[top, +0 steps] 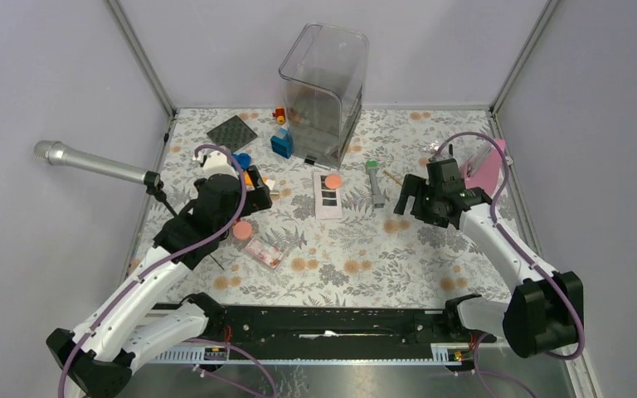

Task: Organize the makeup
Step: Open the drawer in the storage box.

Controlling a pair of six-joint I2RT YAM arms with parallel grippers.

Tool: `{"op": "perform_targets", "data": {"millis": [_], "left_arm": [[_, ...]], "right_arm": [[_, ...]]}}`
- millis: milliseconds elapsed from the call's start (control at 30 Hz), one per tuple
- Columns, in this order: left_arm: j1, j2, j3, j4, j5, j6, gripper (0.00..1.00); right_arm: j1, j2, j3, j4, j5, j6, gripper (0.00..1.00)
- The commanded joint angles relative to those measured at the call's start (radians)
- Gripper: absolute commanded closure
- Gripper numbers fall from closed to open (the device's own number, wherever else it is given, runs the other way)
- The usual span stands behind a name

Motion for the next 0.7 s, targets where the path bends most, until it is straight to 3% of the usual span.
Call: {"op": "perform_targets", "data": {"millis": [0, 467, 667], "left_arm": [[0.0, -0.019, -0.023, 0.021, -0.058, -0.003, 0.01], [0.0, -0.006, -0.103, 0.094, -0.05, -0.041, 0.01], [0.0, -0.028, -0.149, 0.127, -0.071, -0.058, 0.01]], "right_arm": [[0.002, 0.033, 0.043, -0.002, -0.03, -0.029, 0.01], [-0.011, -0.022, 0.055, 0.126, 0.082, 0.012, 0.01], [-0.029, 0.006, 0.075, 0.245, -0.027, 0.018, 0.01]]}}
